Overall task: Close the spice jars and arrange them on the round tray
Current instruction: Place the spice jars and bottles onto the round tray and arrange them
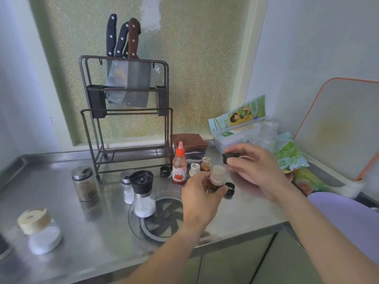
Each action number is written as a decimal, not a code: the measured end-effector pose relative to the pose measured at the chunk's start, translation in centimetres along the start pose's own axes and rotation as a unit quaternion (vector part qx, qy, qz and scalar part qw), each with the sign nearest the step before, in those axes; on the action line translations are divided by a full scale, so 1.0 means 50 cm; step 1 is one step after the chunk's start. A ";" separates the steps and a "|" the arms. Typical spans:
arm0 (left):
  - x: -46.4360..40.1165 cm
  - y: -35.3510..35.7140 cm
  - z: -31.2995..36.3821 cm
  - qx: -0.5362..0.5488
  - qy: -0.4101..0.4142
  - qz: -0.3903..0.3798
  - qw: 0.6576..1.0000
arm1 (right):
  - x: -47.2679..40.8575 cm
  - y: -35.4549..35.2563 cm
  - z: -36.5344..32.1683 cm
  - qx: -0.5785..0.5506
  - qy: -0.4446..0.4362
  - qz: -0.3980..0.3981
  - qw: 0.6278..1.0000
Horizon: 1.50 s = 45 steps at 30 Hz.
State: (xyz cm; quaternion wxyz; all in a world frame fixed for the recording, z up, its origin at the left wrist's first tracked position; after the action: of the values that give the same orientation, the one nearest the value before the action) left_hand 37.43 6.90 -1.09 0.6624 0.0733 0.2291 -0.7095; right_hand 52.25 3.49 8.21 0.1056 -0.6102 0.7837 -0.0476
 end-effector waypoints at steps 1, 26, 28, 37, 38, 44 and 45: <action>0.008 -0.011 0.007 0.009 0.009 0.005 1.000 | 0.010 0.007 -0.015 0.048 -0.020 0.002 0.999; 0.099 -0.294 0.031 -0.053 0.086 0.051 0.994 | 0.082 0.268 -0.175 0.581 -0.093 -0.171 0.790; 0.104 -0.316 0.029 -0.053 0.085 0.061 0.993 | 0.084 0.288 -0.178 0.546 -0.095 -0.211 0.805; 0.131 -0.403 -0.004 -0.079 0.066 0.082 0.991 | 0.102 0.388 -0.175 0.566 -0.139 -0.214 0.784; 0.136 -0.411 -0.008 -0.088 0.066 0.082 0.990 | 0.103 0.399 -0.177 0.578 -0.138 -0.203 0.778; 0.168 -0.457 -0.050 -0.111 0.054 0.101 0.987 | 0.120 0.462 -0.152 0.590 -0.149 -0.237 0.757; 0.173 -0.465 -0.054 -0.116 0.055 0.101 0.987 | 0.123 0.472 -0.153 0.605 -0.146 -0.230 0.748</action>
State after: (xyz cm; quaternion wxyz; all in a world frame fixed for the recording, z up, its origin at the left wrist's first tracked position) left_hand 13.31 0.61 -1.71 0.7211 0.0573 0.3375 -0.6024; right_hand 26.78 3.06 10.19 0.5516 -0.5799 0.4018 -0.4450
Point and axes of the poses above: each hand's wrist, its own x-axis away from the middle knuckle, its own y-axis out of the palm, z = x × y, the point moved 3 cm from there along -x, towards the middle knuckle, and after that the axes turned 9 degrees about y, right-handed, at the moved point
